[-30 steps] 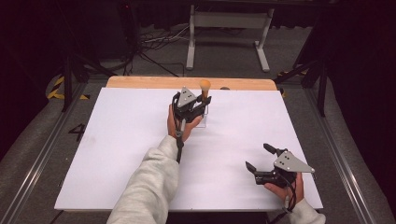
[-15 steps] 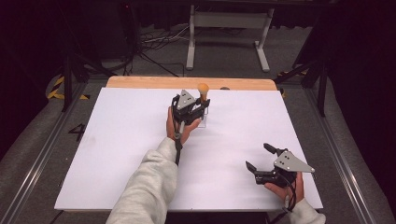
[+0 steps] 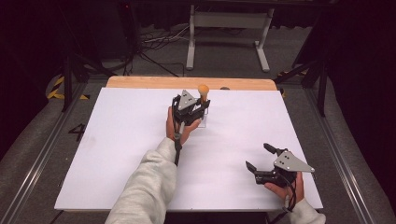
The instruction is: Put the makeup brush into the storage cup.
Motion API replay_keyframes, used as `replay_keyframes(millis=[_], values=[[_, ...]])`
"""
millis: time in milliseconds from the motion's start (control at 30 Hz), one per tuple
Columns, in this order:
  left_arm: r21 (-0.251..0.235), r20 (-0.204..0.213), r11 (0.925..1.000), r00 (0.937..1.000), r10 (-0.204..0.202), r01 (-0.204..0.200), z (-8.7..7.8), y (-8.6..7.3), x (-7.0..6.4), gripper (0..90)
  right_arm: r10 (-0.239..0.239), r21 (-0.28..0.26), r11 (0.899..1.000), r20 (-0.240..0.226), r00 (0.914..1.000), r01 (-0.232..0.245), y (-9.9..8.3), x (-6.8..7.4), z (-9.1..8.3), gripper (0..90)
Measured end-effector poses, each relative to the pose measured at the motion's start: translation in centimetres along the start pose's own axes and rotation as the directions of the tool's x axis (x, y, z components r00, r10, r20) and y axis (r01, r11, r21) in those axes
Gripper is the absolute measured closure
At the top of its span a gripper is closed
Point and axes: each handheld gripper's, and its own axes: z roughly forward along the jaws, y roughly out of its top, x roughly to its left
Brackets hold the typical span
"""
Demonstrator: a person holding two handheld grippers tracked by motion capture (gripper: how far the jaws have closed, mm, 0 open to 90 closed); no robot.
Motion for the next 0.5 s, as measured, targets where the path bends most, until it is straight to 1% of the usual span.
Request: replay_keyframes(millis=[233,300,367,400,433,467,500], values=[[-0.002,0.002,1.0000,1.0000,-0.004,0.004,0.05,-0.01,-0.09,73.0,0.001,0.001,1.000,0.001,1.0000,-0.001,0.00,0.00,0.03,9.6],[0.001,-0.003,1.0000,1.0000,0.000,0.000,0.02,0.03,-0.09,72.9,0.002,0.000,1.000,0.000,1.0000,-0.002,0.01,0.02,0.03,9.6],[-0.010,-0.010,0.9999,0.9999,-0.013,0.013,-0.08,0.01,-0.05,71.9,0.002,0.004,1.000,0.001,1.0000,-0.002,0.02,0.04,0.05,9.6],[-0.010,-0.010,0.9999,0.9999,-0.013,0.013,-0.08,0.01,-0.05,69.5,0.002,0.004,1.000,0.000,1.0000,-0.002,0.02,0.05,0.06,9.7],[-0.011,-0.009,0.9998,0.9998,-0.016,0.015,-0.16,0.03,-0.02,64.1,0.001,0.007,1.000,-0.004,1.0000,-0.001,0.01,0.05,0.10,9.7],[-0.009,-0.023,0.9999,0.9996,-0.014,0.014,-0.28,0.07,-0.09,57.5,0.002,0.007,1.000,-0.005,1.0000,-0.002,0.01,0.09,0.14,9.8],[-0.018,-0.018,0.9998,0.9998,-0.009,0.009,-0.79,0.08,-0.25,56.2,0.000,0.009,1.000,-0.006,1.0000,0.000,0.01,0.10,0.17,9.8]])
